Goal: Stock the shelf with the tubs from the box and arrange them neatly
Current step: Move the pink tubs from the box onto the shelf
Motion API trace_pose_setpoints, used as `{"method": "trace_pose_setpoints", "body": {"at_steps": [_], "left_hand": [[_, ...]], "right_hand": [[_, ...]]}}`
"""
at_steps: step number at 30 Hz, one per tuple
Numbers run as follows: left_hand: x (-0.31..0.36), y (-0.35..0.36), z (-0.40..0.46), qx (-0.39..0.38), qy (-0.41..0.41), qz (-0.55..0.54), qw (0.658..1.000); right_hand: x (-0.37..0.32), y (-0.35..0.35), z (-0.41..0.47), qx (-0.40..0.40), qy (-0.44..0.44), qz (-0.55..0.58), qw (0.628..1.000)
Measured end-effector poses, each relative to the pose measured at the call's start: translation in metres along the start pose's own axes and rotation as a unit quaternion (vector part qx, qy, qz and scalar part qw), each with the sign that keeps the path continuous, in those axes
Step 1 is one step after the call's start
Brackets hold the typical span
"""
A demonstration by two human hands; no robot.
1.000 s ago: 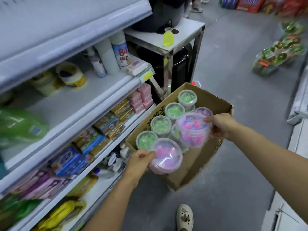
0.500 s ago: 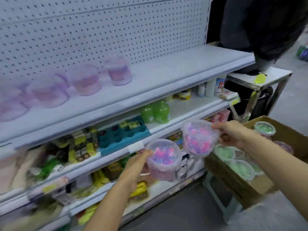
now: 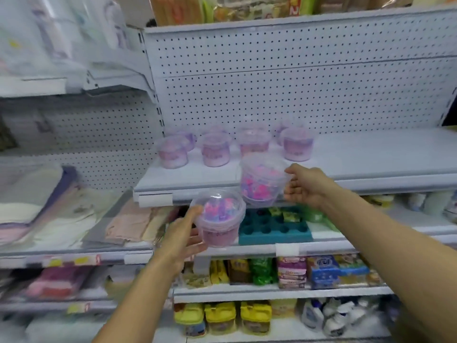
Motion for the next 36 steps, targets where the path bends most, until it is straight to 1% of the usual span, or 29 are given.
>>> {"method": "trace_pose_setpoints", "body": {"at_steps": [6, 9, 14, 20, 25, 29, 31, 33, 34, 35, 36], "left_hand": [[0.022, -0.062, 0.018, 0.093, 0.028, -0.02, 0.995], [0.026, -0.09, 0.023, 0.121, 0.029, -0.027, 0.992], [0.036, -0.136, 0.032, 0.156, 0.032, -0.047, 0.986], [0.057, -0.177, 0.053, 0.16, 0.038, -0.039, 0.986], [0.074, -0.199, 0.07, 0.141, 0.052, -0.029, 0.988], [0.081, -0.203, 0.077, 0.131, 0.053, -0.03, 0.99], [0.083, -0.203, 0.079, 0.13, 0.049, -0.034, 0.99], [0.083, -0.202, 0.081, 0.122, 0.044, -0.034, 0.991], [0.085, -0.199, 0.082, 0.114, 0.042, -0.033, 0.992], [0.086, -0.196, 0.083, 0.106, 0.041, -0.033, 0.993], [0.087, -0.191, 0.084, 0.098, 0.041, -0.033, 0.994]], "right_hand": [[-0.024, 0.096, 0.024, -0.091, -0.003, 0.019, 0.996], [-0.028, 0.143, 0.03, -0.128, 0.009, 0.023, 0.991], [-0.023, 0.212, 0.039, -0.167, 0.028, 0.052, 0.984], [-0.011, 0.267, 0.053, -0.161, 0.05, 0.098, 0.981], [-0.011, 0.295, 0.059, -0.154, 0.038, 0.112, 0.981], [-0.004, 0.301, 0.057, -0.148, 0.033, 0.091, 0.984], [-0.002, 0.296, 0.053, -0.133, 0.036, 0.029, 0.99], [-0.006, 0.28, 0.051, -0.082, 0.008, -0.044, 0.996], [-0.014, 0.271, 0.049, -0.055, -0.03, -0.075, 0.995], [-0.025, 0.264, 0.042, -0.034, -0.093, -0.112, 0.989], [-0.04, 0.261, 0.03, -0.024, -0.18, -0.159, 0.971]]}}
Point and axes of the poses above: each hand's wrist, its own z-axis towards the middle knuckle, its own y-axis out of the palm, x = y × z, the point moved 10 cm from there along z, towards the middle knuckle, and after that the axes turned 9 degrees about y, right-handed, at the moved point
